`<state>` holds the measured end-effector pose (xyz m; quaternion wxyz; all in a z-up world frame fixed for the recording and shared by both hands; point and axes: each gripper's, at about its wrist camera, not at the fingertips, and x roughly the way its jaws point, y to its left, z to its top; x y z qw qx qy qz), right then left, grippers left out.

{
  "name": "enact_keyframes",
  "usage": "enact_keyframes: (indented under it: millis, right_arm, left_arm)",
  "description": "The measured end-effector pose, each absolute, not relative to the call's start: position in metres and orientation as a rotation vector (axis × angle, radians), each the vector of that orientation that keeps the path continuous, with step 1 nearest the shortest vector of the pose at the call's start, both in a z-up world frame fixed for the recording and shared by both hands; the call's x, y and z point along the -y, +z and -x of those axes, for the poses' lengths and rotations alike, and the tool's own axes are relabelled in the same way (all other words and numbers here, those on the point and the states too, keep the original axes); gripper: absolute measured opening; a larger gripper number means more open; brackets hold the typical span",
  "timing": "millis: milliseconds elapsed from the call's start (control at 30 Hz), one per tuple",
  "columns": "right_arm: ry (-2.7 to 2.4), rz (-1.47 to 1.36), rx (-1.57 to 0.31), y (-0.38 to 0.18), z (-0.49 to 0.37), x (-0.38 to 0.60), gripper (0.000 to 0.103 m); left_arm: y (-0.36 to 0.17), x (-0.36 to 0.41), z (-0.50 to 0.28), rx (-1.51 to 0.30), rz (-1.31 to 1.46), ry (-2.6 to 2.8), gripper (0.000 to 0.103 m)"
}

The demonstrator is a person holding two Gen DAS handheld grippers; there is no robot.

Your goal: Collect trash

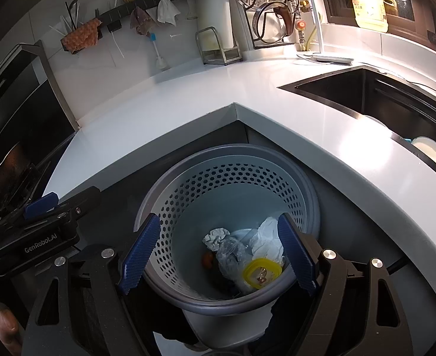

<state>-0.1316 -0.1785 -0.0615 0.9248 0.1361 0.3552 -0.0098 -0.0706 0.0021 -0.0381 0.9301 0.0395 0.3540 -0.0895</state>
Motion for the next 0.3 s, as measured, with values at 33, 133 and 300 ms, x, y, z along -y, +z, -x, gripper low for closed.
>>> enact_keyframes:
  millis: [33, 133, 300]
  right_arm:
    - [-0.019, -0.280, -0.729, -0.0621, 0.1314, 0.1788, 0.078]
    - [-0.020, -0.280, -0.729, -0.0620, 0.1314, 0.1788, 0.078]
    - [-0.019, -0.280, -0.730, -0.0632, 0.1309, 0.1777, 0.078]
  left_arm:
    - [-0.0382, -0.0020, 0.0707, -0.727, -0.081, -0.183, 0.097]
    - [-0.0390, -0.0021, 0.0692, -0.735, -0.077, -0.179, 0.097]
    - [-0.0399, -0.0019, 0.0687, -0.740, -0.075, -0.178, 0.097]
